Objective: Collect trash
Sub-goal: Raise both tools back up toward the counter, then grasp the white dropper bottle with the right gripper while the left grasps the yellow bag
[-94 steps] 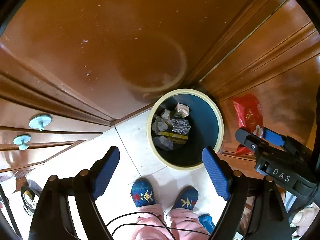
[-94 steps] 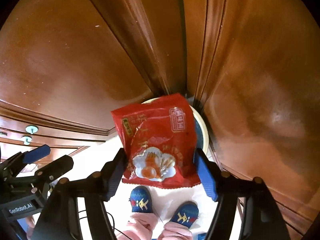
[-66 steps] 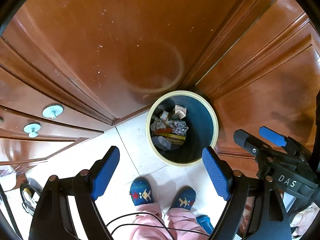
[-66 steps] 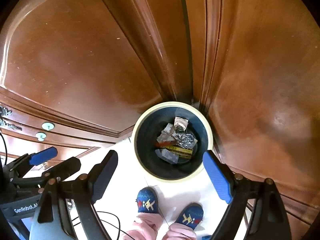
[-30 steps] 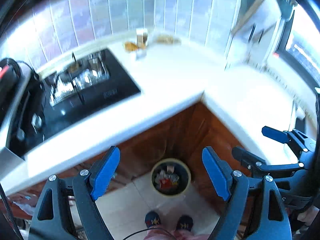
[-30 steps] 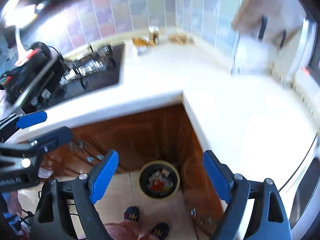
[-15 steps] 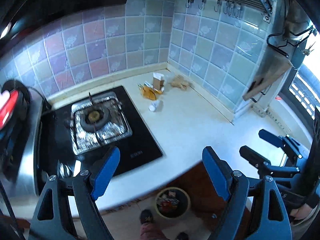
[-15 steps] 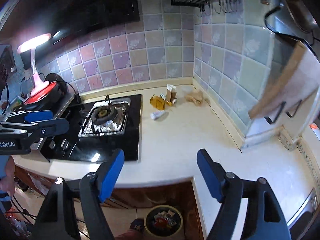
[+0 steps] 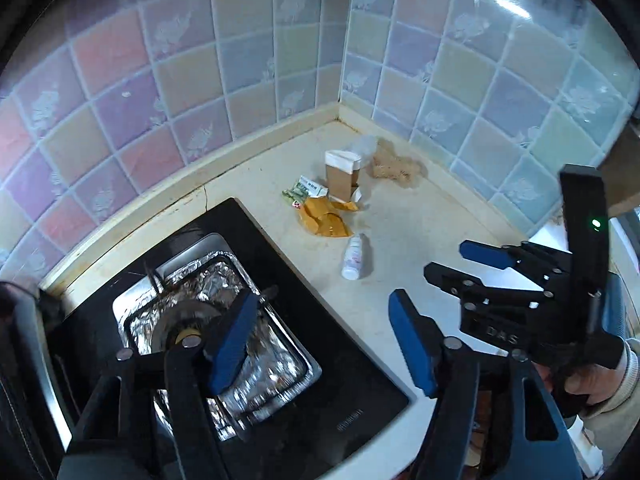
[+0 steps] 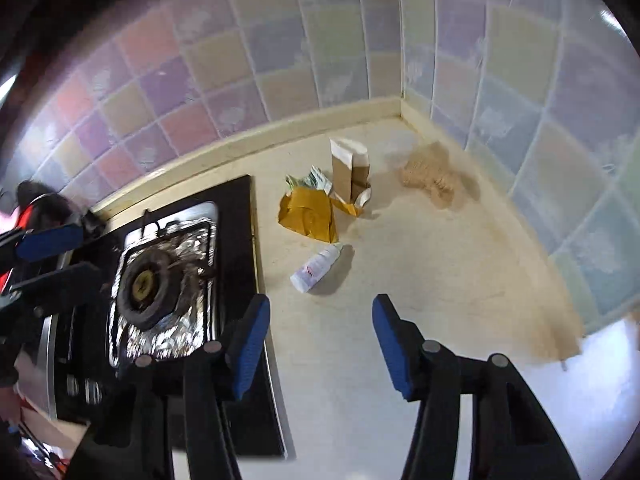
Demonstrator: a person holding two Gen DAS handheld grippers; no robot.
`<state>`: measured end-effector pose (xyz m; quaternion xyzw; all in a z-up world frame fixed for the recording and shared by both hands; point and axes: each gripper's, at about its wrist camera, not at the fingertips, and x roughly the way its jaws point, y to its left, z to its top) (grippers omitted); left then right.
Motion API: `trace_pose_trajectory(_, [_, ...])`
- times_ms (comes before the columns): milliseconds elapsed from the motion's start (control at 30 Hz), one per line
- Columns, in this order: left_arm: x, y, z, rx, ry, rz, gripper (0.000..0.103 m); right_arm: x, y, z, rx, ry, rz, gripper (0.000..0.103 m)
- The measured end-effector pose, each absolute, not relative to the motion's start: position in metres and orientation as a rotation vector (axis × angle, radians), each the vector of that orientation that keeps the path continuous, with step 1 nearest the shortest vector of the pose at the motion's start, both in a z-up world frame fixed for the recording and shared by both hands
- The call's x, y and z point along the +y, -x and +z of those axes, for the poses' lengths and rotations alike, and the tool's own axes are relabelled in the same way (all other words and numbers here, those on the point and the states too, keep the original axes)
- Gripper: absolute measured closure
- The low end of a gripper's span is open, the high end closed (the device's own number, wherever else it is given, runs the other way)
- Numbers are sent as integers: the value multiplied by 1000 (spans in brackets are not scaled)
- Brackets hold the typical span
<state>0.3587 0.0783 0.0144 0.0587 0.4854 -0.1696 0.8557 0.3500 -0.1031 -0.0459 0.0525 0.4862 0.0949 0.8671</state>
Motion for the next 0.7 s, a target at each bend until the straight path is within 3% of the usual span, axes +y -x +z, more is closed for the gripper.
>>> trace_pose_trajectory(200, [84, -418, -38, 1107, -154, -398, 54, -86, -413, -105, 1157, -206, 135, 55])
trace_pose_trajectory(367, [87, -445, -66, 1152, -137, -429, 55, -73, -435, -143, 1253, -240, 115, 56])
trace_pose_trajectory(500, [87, -463, -77, 1174, -106, -448, 55, -70, -438, -154, 1269, -235, 104, 69])
trace_pose_trajectory(533, [85, -467, -80, 1178, -96, -453, 55, -71, -439, -154, 1276, -235, 106, 79])
trace_pose_trajectory(700, [74, -484, -89, 1214, -44, -461, 55, -86, -439, -149, 1260, -244, 96, 79])
